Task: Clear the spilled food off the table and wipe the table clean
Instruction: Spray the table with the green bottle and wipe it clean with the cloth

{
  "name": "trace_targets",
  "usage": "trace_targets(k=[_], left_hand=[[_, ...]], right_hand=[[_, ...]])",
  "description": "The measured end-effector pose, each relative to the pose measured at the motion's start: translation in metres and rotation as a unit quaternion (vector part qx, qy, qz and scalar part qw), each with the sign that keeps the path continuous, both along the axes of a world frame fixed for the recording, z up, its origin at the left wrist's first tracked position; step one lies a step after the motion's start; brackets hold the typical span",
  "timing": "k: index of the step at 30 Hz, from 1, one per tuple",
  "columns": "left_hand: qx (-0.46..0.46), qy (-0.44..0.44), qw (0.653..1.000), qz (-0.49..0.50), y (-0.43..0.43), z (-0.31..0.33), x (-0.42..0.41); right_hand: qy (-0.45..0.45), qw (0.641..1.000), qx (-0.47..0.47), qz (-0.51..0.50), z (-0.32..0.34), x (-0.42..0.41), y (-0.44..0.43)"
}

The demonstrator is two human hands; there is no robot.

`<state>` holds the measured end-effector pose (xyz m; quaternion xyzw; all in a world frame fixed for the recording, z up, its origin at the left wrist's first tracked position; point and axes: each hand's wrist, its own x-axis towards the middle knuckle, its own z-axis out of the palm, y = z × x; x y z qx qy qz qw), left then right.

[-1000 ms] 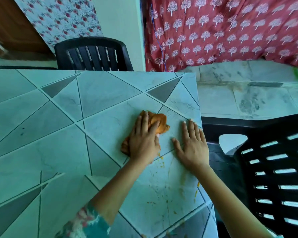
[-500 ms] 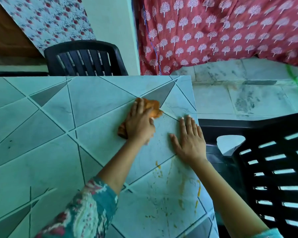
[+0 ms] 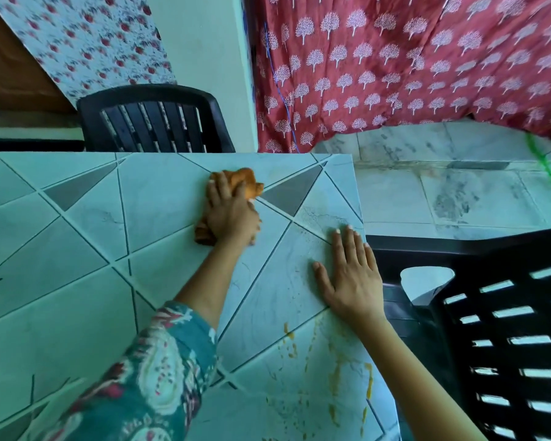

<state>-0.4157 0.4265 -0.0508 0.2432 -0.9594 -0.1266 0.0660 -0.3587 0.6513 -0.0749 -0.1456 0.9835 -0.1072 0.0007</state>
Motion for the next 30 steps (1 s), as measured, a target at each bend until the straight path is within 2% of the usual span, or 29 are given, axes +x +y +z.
trace_targets(k=[2, 5, 7, 9, 11, 13, 15, 17, 22, 25, 27, 28, 30], left_hand=[[-0.007, 0.019, 0.995, -0.094, 0.040, -0.006, 0.012], [-0.030, 0.027, 0.971, -0.236, 0.067, -0.008, 0.050], [-0.053, 0.018, 0.964, -0.260, 0.044, -0.011, 0.058], [-0.064, 0.018, 0.977, -0.204, 0.006, -0.011, 0.045], [-0.040, 0.019, 0.996, -0.083, -0.038, -0.008, 0.018], [-0.008, 0.014, 1.000, 0.017, -0.071, -0.003, -0.015], [0.000, 0.004, 0.998, 0.060, -0.078, 0.002, -0.048], [-0.004, -0.009, 0.998, 0.057, -0.062, 0.003, -0.075], [-0.019, 0.003, 0.993, -0.118, 0.025, 0.002, -0.093], [-0.034, 0.011, 0.961, -0.275, 0.056, -0.004, -0.053], [-0.029, 0.028, 0.932, -0.359, 0.034, -0.007, -0.028], [-0.023, 0.038, 0.931, -0.361, 0.015, -0.010, -0.023], [-0.020, 0.048, 0.960, -0.275, -0.024, -0.009, -0.028]], right_hand=[[0.004, 1.000, -0.003, -0.002, 0.001, 0.000, -0.001], [0.013, 1.000, -0.011, -0.008, 0.000, -0.002, -0.003], [0.016, 1.000, -0.015, -0.010, -0.001, -0.003, -0.003], [0.020, 1.000, -0.017, -0.013, -0.001, -0.002, -0.003], [0.020, 1.000, -0.017, -0.016, -0.002, -0.002, -0.004], [0.023, 0.999, -0.013, -0.020, -0.002, -0.002, -0.005], [0.027, 0.999, -0.013, -0.019, -0.001, -0.004, -0.007], [0.025, 1.000, -0.012, -0.013, 0.000, -0.003, -0.006], [0.023, 0.999, -0.016, -0.015, -0.001, -0.003, -0.005], [0.028, 0.999, -0.017, -0.023, -0.002, -0.003, -0.007], [0.030, 0.999, -0.024, -0.028, -0.002, -0.004, -0.008], [0.029, 0.999, -0.028, -0.027, -0.004, -0.004, -0.008], [0.028, 0.999, -0.030, -0.026, -0.005, -0.004, -0.007]])
